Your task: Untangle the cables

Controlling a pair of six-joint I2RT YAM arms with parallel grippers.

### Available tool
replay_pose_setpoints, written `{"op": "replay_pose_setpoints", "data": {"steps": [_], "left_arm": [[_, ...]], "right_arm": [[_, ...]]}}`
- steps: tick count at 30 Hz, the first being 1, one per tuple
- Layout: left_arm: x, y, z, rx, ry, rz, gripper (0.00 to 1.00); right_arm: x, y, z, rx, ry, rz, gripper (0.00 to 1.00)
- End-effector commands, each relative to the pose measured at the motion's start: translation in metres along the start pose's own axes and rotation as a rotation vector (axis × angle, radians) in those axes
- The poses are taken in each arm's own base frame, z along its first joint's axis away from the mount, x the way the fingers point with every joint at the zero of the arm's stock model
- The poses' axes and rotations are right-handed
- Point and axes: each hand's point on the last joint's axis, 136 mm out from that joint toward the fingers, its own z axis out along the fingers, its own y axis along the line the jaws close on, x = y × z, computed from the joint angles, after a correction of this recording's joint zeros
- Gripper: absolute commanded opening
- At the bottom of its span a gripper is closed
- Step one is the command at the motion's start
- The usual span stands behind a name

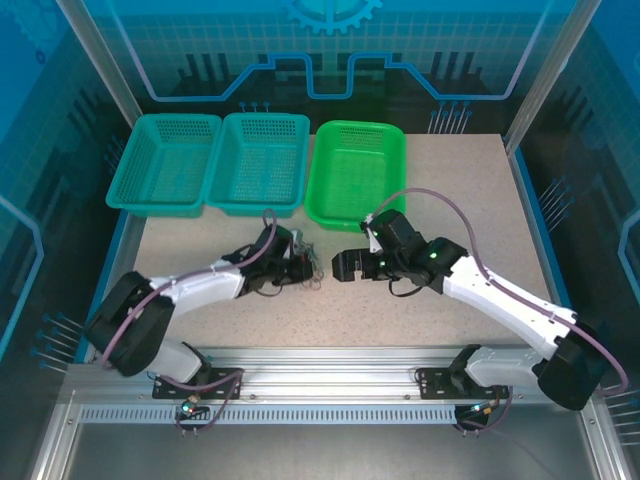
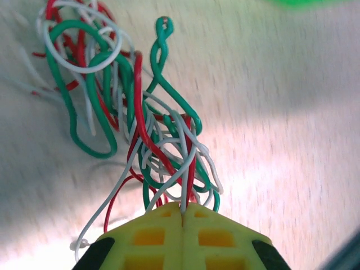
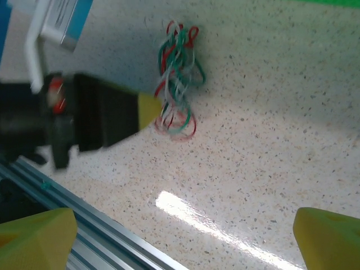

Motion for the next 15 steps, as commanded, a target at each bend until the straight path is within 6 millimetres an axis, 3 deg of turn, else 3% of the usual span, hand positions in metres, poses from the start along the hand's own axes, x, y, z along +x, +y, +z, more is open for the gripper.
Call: {"op": "replay_pose_setpoints", "data": {"steps": [1,5,8,12,15], "left_arm": [[0.062,0.024,0.002,-0.016,0.13,0.01,0.0],[0.093,0.042,0.003,-0.016,0.188,-0.024,0.0],[0.098,0.045,0.002,-0.042,0.205,0.003,0.0],[0.096,0.043,0.001,-0.04,0.2,0.016,0.0],[0.093,0.042,0.0,-0.043,0.191,0.016,0.0]], "right_arm": [[0.016,0.01,0.027,-0.046,0.091,0.051,1.0],[0.029,0.019,0.056,-0.052,0.182,0.057,1.0],[0.039,0.025,0.078,-0.029,0.236,0.025,0.98],[0.047,0.036,0.108,-0.01,0.289,-0.026,0.84],[0.047,0.033,0.129,0.031,0.299,-0.018,0.7]]}}
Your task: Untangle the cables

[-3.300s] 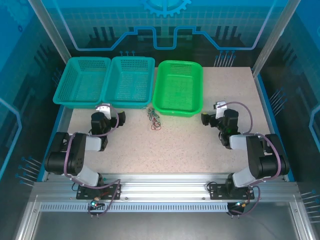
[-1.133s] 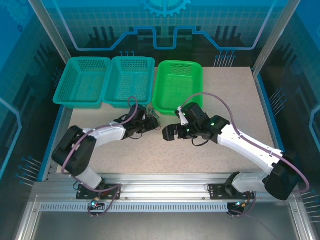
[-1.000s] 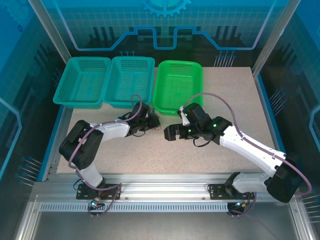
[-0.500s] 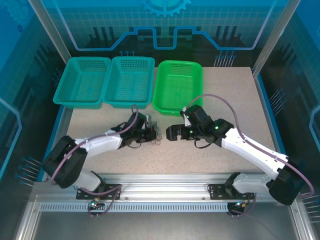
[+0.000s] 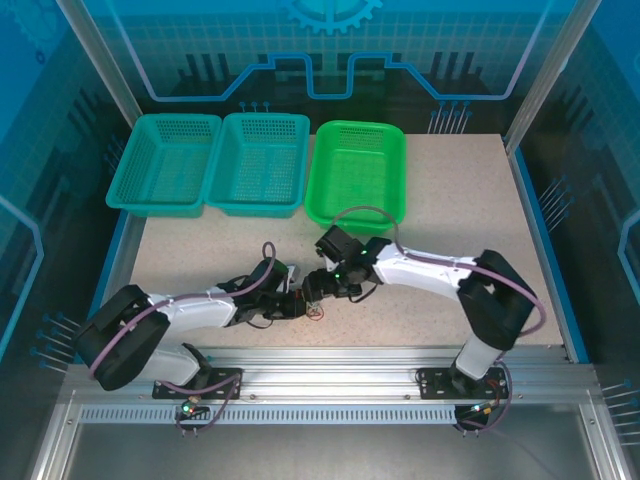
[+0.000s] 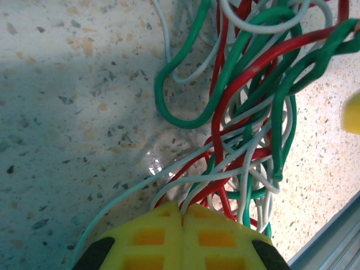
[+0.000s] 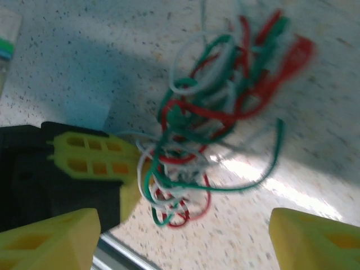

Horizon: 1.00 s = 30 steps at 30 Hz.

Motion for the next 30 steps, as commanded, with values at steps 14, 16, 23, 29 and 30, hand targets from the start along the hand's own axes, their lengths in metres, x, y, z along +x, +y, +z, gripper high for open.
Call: {"op": "replay_pose_setpoints", "data": {"steps": [14,16,23,29,30], "left_arm": [[0.017,0.036,-0.05,-0.168,-0.08,-0.024,0.0],[0.018,0.031,-0.053,-0.143,-0.08,-0.022,0.0],[0.005,0.021,-0.056,-0.134,-0.112,0.018,0.0],[-0.023,-0.005,-0.087,-0.136,-0.201,0.114,0.36],[-0.028,-0.01,-0.095,-0.132,-0.226,0.124,0.39]], "right_arm": [[-0.031,-0.085,-0.007,0.183,-0.135,0.134,0.0],[-0.029,-0.105,-0.019,0.179,-0.161,0.177,0.0],[-0.028,-0.094,-0.035,0.201,-0.136,0.024,0.0],[-0.027,-0.071,-0.045,0.075,-0.175,-0.042,0.0],[-0.025,-0.072,-0.046,0.075,-0.175,-0.05,0.0]]}}
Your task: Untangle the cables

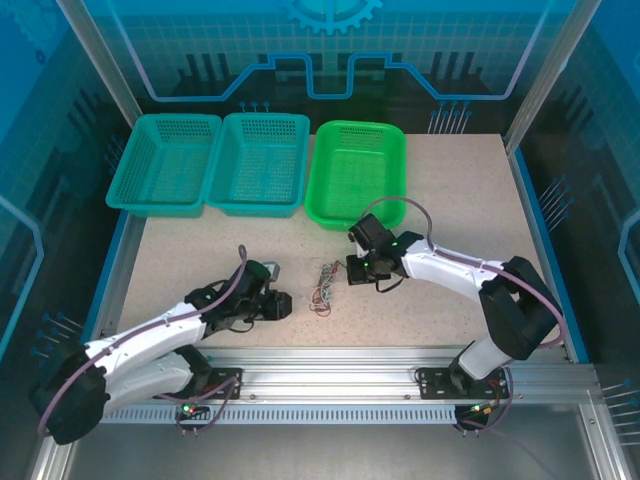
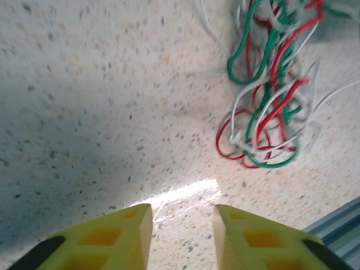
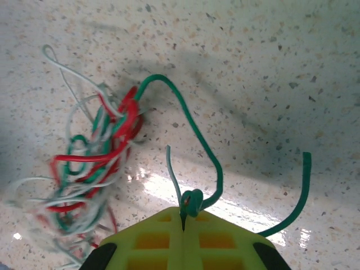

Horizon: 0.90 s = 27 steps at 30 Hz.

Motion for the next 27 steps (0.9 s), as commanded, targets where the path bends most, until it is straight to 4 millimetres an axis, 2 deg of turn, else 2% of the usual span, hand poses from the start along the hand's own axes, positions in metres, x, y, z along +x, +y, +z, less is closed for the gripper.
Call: {"op": "replay_pose_setpoints", "data": {"steps": [1,5,11,13,15,17,21,25,27], "left_arm": [[-0.03,-0.016,-0.031,-0.002,-0.099,0.065,0.4],[-0.047,-0.039,-0.047,0.048,-0.124,0.2,0.41],[-0.04,-0.115,-0.049,0.392,-0.142,0.614,0.58],[-0.041,-0.13,-0.045,0.452,-0.194,0.703,0.61],[-0.042,-0.135,-0.035,0.464,-0.21,0.747,0.66],[-0.045,-0.134,-0.018,0.43,-0.2,0.783,0.75],[-0.047,-0.127,0.018,0.376,-0.156,0.828,0.77],[-0.048,-0.114,0.049,0.307,-0.116,0.811,0.71],[-0.047,-0.107,0.059,0.28,-0.109,0.797,0.6]], "right_arm": [[0.002,0.007,-0.012,-0.049,-0.018,-0.062,0.0],[0.005,0.009,-0.013,-0.062,0.009,-0.072,0.0],[0.003,0.028,-0.018,-0.18,0.054,-0.006,0.0],[0.002,0.036,-0.022,-0.219,0.065,0.024,0.0],[0.002,0.041,-0.025,-0.243,0.077,0.039,0.0],[0.002,0.046,-0.028,-0.266,0.086,0.047,0.0],[0.003,0.053,-0.032,-0.301,0.099,0.051,0.0],[0.003,0.052,-0.036,-0.294,0.102,0.05,0.0],[0.002,0.051,-0.037,-0.287,0.092,0.051,0.0]]}}
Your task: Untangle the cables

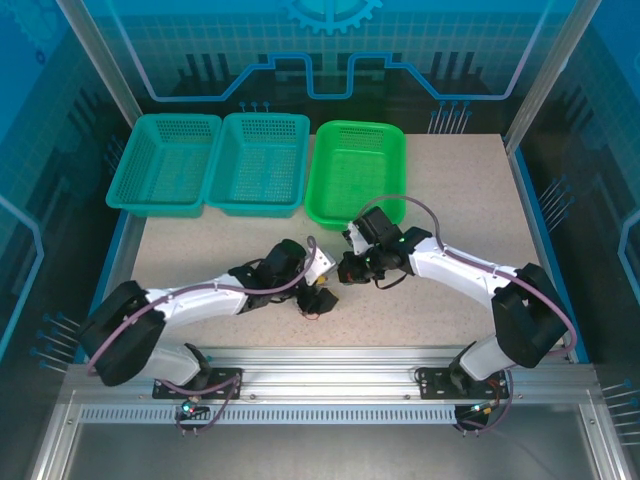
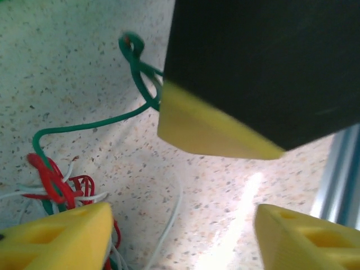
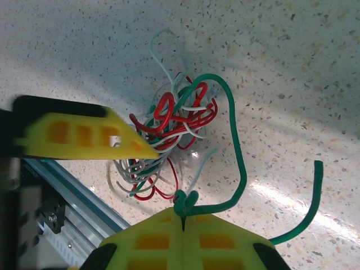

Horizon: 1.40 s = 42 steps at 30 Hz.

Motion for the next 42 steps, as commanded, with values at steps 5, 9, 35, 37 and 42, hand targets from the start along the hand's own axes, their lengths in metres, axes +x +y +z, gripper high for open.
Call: {"op": "replay_pose_setpoints", "data": {"steps": [5,9,35,37,42], "left_arm": [[-0.029,0.01,-0.004,-0.07,-0.12,-0.009,0.0],[-0.056,0.006,-0.047,-0.097,-0.29,-0.068,0.0],[0.008,-0.002,-0.009,-0.286,0.084,-1.419,0.21],[0.01,-0.011,-0.004,-0.276,0.084,-1.453,0.27],[0.019,-0.003,0.003,-0.294,-0.055,-1.47,0.54]], "right_arm": [[-0.002,-0.026,-0.011,0.101,-0.016,0.072,0.0],[0.002,-0.092,-0.023,0.262,-0.079,0.229,0.01],[0.04,-0.069,-0.021,0.159,-0.146,0.32,0.03],[0.044,-0.061,-0.017,0.125,-0.159,0.324,0.03],[0.051,-0.051,-0.012,0.107,-0.143,0.315,0.02]]}}
